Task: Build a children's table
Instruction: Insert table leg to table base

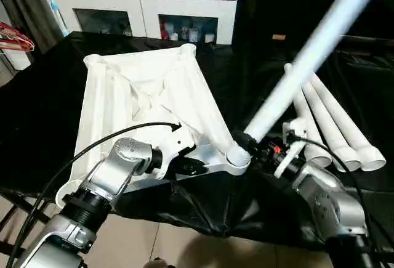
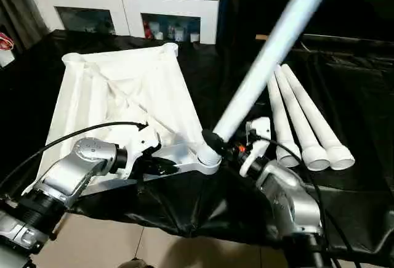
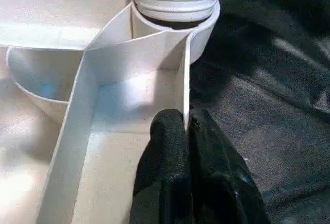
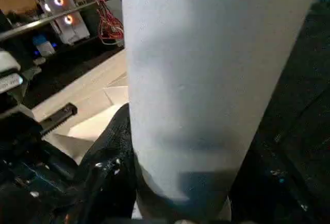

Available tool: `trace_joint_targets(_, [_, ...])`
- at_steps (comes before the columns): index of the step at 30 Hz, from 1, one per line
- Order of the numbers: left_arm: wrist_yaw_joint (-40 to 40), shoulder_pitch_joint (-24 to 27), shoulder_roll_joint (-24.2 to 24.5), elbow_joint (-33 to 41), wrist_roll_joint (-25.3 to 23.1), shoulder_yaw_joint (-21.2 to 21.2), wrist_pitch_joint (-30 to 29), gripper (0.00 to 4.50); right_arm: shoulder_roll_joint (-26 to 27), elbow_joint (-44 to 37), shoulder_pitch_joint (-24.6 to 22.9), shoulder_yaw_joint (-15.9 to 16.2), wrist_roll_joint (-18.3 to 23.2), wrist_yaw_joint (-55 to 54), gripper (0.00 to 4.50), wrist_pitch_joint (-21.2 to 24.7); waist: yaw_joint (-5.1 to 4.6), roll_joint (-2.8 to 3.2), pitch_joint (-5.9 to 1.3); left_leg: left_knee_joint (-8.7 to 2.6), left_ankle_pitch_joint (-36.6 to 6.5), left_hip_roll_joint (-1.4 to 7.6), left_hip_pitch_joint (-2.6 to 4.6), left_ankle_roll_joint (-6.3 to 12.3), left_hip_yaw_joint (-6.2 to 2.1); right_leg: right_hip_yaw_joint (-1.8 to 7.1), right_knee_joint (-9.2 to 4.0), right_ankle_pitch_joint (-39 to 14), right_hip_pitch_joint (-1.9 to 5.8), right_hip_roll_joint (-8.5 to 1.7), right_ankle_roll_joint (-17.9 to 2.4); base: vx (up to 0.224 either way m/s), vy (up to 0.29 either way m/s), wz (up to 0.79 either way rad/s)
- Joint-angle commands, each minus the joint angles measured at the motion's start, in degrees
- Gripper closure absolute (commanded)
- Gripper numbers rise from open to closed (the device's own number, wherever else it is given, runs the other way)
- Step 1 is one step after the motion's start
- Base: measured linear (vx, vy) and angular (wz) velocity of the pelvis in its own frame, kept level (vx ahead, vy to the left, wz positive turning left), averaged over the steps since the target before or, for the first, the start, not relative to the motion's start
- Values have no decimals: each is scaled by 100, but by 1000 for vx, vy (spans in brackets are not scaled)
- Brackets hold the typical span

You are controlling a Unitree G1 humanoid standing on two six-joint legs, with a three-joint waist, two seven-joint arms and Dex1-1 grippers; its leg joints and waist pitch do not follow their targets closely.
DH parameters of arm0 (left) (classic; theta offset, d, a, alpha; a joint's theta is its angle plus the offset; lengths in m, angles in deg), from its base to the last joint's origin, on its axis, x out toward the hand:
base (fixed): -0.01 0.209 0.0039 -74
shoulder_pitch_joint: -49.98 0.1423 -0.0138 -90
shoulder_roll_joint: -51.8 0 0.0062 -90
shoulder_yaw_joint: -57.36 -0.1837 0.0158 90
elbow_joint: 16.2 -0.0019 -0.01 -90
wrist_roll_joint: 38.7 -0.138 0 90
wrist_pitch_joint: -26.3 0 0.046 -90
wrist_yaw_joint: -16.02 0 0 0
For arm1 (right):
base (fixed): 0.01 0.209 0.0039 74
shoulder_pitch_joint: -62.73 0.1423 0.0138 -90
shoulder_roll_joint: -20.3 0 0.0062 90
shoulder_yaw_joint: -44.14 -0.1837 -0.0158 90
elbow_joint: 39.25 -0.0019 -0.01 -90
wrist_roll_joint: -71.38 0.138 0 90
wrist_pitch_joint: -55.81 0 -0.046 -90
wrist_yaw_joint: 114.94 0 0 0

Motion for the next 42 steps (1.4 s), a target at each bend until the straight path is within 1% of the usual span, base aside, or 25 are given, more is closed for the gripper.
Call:
trace_joint_targets(1, [29, -136, -8, 16, 36, 150, 108, 450, -70, 342, -175, 142, -370, -160, 261, 126, -15, 20, -297, -595, -1561, 292, 124, -180, -125, 180, -403, -1176, 199, -447, -1268, 0, 0, 0])
trace_joint_targets(2, [24, -147, 2, -2, 14, 141, 132, 450, -101, 349, -114, 229, -460, -163, 261, 91, -19, 17, -292, -599, -1610, 294, 128, -177, -127, 185, -419, -1313, 191, -451, -1242, 0, 0, 0])
trace_joint_targets(3, [22, -150, 10, -15, -4, 133, 156, 450, -138, 347, -73, 316, -534, -137, 261, 71, -27, -3, -286, -607, -1629, 292, 120, -177, -130, 186, -430, -1418, 192, -449, -1208, 0, 0, 0])
trace_joint_targets(5, [19, -148, 17, -24, -19, 126, 177, 450, -196, 348, -13, 450, -639, -71, 261, 41, -30, 9, -281, -613, -1656, 295, 122, -194, -136, 190, -436, -1536, 187, -453, -1160, 0, 0, 0])
trace_joint_targets(6, [-3, -143, 22, -27, -34, 115, 195, 450, -232, 362, 32, 545, -686, -2, 261, 51, -34, -1, -280, -613, -1670, 296, 124, -185, -135, 191, -443, -1577, 177, -452, -1149, 0, 0, 0])
trace_joint_targets(7, [-25, -140, 26, -30, -47, 104, 213, 450, -259, 391, 88, 628, -732, 62, 261, 56, -38, -10, -281, -616, -1661, 299, 119, -183, -137, 193, -441, -1570, 183, -454, -1141, 0, 0, 0])
trace_joint_targets(8, [-46, -132, 35, -28, -59, 88, 238, 450, -277, 453, 169, 704, -772, 139, 261, 70, -42, -2, -281, -618, -1657, 297, 115, -183, -139, 192, -438, -1577, 180, -452, -1139, 0, 0, 0])
trace_joint_targets(10, [-71, -123, 45, -23, -74, 67, 271, 450, -287, 525, 247, 760, -802, 218, 261, 72, -48, -22, -277, -616, -1662, 297, 120, -165, -133, 197, -446, -1606, 174, -458, -1150, 0, 0, 0])
trace_joint_targets(12, [-92, -124, 52, -23, -87, 52, 293, 450, -298, 565, 291, 795, -823, 271, 261, 67, -50, -20, -278, -618, -1624, 299, 117, -145, -134, 198, -446, -1596, 174, -453, -1145, 0, 0, 0])
trace_joint_targets(13, [-166, -119, 80, -11, -113, 4, 356, 450, -351, 680, 401, 899, -870, 449, 261, 65, -49, -40, -276, -619, -1612, 299, 111, -135, -132, 197, -448, -1597, 178, -456, -1145, 0, 0, 0])
trace_joint_targets(14, [-205, -113, 97, -1, -121, -18, 389, 450, -382, 734, 452, 955, -883, 535, 261, 67, -57, -33, -278, -618, -1575, 299, 106, -120, -137, 193, -441, -1595, 185, -462, -1163, 0, 0, 0])
trace_joint_targets(16, [-253, -111, 115, 8, -132, -47, 418, 450, -421, 789, 504, 1010, -901, 632, 261, 78, -63, -28, -279, -616, -1566, 302, 111, -119, -133, 194, -439, -1562, 178, -457, -1172, 0, 0, 0])
trace_joint_targets(18, [-392, -109, 183, 20, -168, -129, 526, 450, -531, 862, 585, 1171, -940, 931, 261, 111, -65, -35, -287, -612, -1523, 297, 108, -95, -133, 190, -434, -1462, 191, -456, -1198, 0, 0, 0])
trace_joint_targets(19, [-403, -107, 190, 22, -171, -135, 536, 450, -539, 867, 591, 1185, -947, 954, 261, 110, -64, -33, -290, -614, -1490, 301, 103, -84, -133, 191, -428, -1408, 197, -456, -1203, 0, 0, 0])
trace_joint_targets(20, [-480, -95, 228, 36, -184, -171, 595, 450, -609, 907, 635, 1287, -986, 1148, 261, 121, -63, -22, -295, -606, -1419, 300, 107, -71, -126, 191, -418, -1263, 193, -450, -1238, 0, 0, 0])
trace_joint_targets(21, [-488, -94, 231, 38, -186, -173, 598, 450, -615, 913, 640, 1297, -991, 1173, 261, 124, -67, -26, -297, -604, -1378, 300, 104, -55, -124, 186, -408, -1146, 203, -445, -1277, 0, 0, 0])
trace_joint_targets(23, [-564, -109, 252, 38, -197, -190, 627, 450, -680, 969, 679, 1370, -1029, 1379, 261, 146, -59, -23, -302, -593, -1343, 299, 110, -32, -115, 186, -402, -1053, 205, -448, -1326, 0, 0, 0])
trace_joint_targets(24, [-599, -115, 257, 34, -207, -190, 635, 450, -715, 1006, 687, 1413, -1063, 1435, 261, 110, -47, -8, -301, -595, -1327, 300, 111, -29, -115, 184, -399, -1025, 211, -451, -1343, 0, 0, 0])
trace_joint_targets(25, [-635, -119, 264, 31, -218, -186, 646, 450, -761, 1036, 684, 1471, -1098, 1502, 261, 71, -48, -15, -302, -597, -1314, 306, 115, -32, -114, 182, -394, -955, 212, -444, -1360, 0, 0, 0])
trace_joint_targets(27, [-643, -119, 267, 30, -221, -184, 652, 450, -773, 1042, 681, 1486, -1107, 1529, 261, 65, -38, -22, -294, -603, -1356, 303, 122, -39, -110, 183, -397, -952, 217, -443, -1373, 0, 0, 0])
trace_joint_targets(30, [-683, -143, 284, -15, -227, -191, 703, 450, -810, 1027, 635, 1511, -1097, 1623, 261, 78, -28, -31, -286, -622, -1494, 307, 153, -70, -108, 192, -426, -1135, 223, -451, -1343, 0, 0, 0])
trace_joint_targets(33, [-760, -177, 306, -93, -228, -194, 788, 450, -865, 992, 555, 1524, -1100, 1731, 261, 58, -11, -47, -288, -626, -1440, 304, 167, -55, -99, 199, -430, -1139, 233, -453, -1323, 0, 0, 0])
trace_joint_targets(37, [-820, -216, 317, -206, -251, -187, 894, 450, -871, 941, 466, 1510, -1095, 1790, 261, 18, 3, -48, -309, -617, -1240, 304, 159, -27, -100, 189, -397, -790, 257, -443, -1361, 0, 0, 0])
trace_joint_targets(39, [-841, -241, 313, -241, -266, -174, 914, 450, -847, 949, 431, 1477, -1093, 1768, 261, -57, 2, -38, -314, -612, -1229, 306, 169, -16, -96, 184, -392, -697, 251, -441, -1394, 0, 0, 0])
trace_joint_targets(42, [-818, -268, 284, -271, -289, -147, 915, 450, -746, 993, 411, 1291, -1002, 1567, 261, -44, -8, -37, -300, -634, -1369, 311, 173, -40, -101, 181, -407, -834, 252, -442, -1406, 0, 0, 0])
